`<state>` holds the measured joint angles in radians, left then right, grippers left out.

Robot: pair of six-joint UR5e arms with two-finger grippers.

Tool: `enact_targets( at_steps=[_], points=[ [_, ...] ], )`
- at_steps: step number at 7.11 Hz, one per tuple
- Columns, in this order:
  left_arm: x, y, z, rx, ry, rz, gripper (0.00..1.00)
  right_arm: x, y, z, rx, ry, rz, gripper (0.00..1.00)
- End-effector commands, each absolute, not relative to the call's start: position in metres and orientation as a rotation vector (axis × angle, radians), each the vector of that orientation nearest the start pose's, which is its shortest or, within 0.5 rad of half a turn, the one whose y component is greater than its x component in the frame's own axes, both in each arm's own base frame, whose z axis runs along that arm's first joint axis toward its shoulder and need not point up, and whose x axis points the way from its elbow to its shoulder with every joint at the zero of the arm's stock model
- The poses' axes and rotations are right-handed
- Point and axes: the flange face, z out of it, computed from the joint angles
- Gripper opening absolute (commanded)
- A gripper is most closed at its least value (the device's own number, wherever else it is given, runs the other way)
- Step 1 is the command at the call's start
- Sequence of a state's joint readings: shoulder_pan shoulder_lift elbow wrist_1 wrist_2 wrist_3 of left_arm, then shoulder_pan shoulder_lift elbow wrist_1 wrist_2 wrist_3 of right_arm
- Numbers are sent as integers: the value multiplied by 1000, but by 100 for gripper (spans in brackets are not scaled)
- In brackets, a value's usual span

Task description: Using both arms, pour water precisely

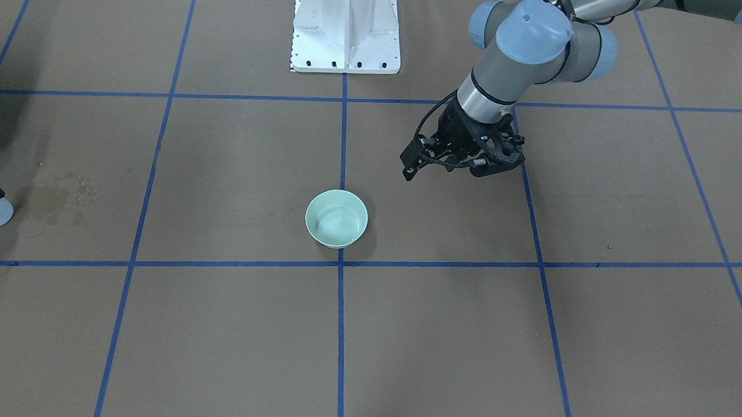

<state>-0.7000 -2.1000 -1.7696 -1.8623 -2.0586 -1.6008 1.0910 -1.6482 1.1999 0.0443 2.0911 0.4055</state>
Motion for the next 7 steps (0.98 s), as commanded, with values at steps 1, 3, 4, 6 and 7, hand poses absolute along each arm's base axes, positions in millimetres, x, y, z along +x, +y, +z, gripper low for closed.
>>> enact_targets(
  at_steps=[1, 3, 4, 6, 7],
  points=[
    [417, -479, 226, -76, 1107, -411, 100, -149, -469, 644, 829, -983, -273, 53],
    [371, -459, 294, -5, 1036, -292, 100, -191, -522, 562, 814, -977, -269, 52],
    [346, -458, 337, 51, 975, -196, 100, -228, -523, 524, 824, -957, -283, 51],
    [298, -469, 393, 134, 885, -73, 100, -307, -516, 431, 796, -875, -314, 51],
    [291, -470, 400, 142, 874, -59, 100, -356, -495, 368, 758, -815, -345, 51]
  ],
)
